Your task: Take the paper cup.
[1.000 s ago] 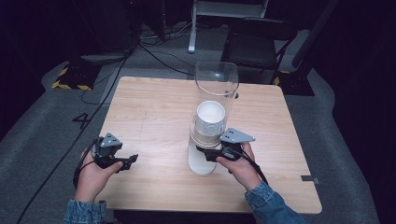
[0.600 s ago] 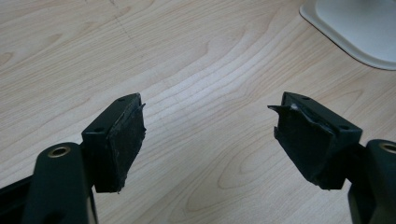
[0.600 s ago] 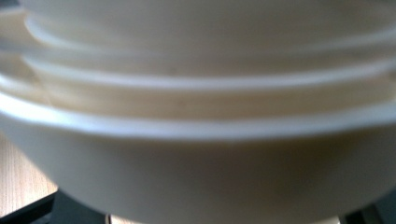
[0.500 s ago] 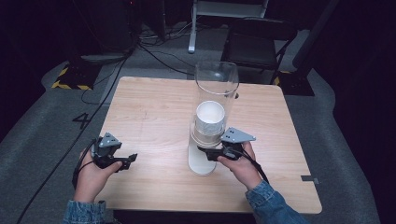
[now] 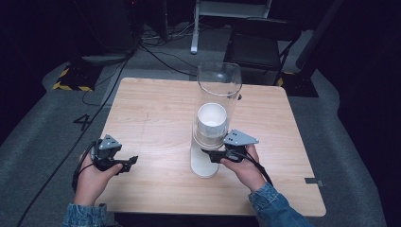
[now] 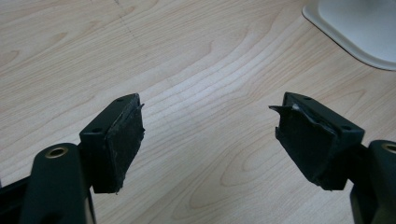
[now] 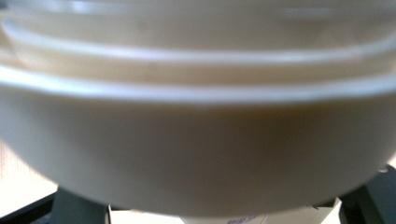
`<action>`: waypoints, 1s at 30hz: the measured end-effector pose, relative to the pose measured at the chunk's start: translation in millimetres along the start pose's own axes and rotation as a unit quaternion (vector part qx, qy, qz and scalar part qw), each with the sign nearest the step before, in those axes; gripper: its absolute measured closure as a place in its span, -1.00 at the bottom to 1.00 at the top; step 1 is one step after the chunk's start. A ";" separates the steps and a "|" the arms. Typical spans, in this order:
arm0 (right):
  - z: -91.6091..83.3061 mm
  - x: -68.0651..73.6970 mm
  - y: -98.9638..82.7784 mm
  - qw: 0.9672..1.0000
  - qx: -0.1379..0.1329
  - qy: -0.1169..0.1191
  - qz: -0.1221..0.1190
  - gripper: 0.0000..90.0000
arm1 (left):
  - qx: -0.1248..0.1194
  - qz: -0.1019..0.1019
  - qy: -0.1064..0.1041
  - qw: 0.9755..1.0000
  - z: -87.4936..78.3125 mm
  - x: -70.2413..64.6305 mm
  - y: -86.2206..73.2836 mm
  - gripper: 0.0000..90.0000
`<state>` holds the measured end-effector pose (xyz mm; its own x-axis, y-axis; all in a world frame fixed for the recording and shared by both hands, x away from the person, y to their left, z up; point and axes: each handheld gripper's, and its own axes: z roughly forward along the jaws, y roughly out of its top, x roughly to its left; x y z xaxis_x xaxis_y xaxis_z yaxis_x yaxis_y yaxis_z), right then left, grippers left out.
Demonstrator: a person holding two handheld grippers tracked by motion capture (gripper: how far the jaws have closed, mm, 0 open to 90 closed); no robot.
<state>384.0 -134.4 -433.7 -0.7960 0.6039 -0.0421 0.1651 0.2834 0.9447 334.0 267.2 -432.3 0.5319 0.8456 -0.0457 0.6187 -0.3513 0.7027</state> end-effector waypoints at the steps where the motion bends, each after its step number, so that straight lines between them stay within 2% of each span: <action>1: 0.1 0.7 -0.2 1.000 -0.002 0.001 0.002 -0.32 | 0.001 0.000 0.000 1.000 0.3 -0.1 -0.1 -0.49; 12: 0.5 5.3 -2.6 0.999 -0.001 0.011 0.035 -0.31 | 0.001 0.000 0.000 1.000 0.4 0.0 0.3 -0.49; 13: 0.6 5.3 -2.8 0.999 0.002 0.018 0.042 -0.30 | 0.001 0.000 0.000 1.000 0.4 0.1 0.3 -0.49; 14: 1.5 5.4 -3.9 0.998 0.005 0.028 0.061 -0.30 | 0.000 0.000 0.001 1.000 0.4 0.2 0.3 -0.49; 15: 2.3 5.5 -5.1 0.997 0.006 0.032 0.066 -0.30 | 0.000 0.000 0.001 1.000 0.3 0.3 0.4 -0.49; 25: 5.6 4.2 -13.0 0.998 0.020 0.027 0.056 -0.29 | 0.001 0.000 0.001 1.000 0.7 0.7 -0.1 -0.49; 30: 6.6 3.6 -17.5 0.998 0.023 0.025 0.058 -0.30 | 0.001 -0.001 0.000 1.000 0.2 0.7 0.2 -0.49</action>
<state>382.1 -132.3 -452.5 -0.7977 0.5971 0.0843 0.2832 0.2476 0.9265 334.6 267.6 -432.3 0.5307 0.8463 -0.0457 0.6206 -0.3514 0.7010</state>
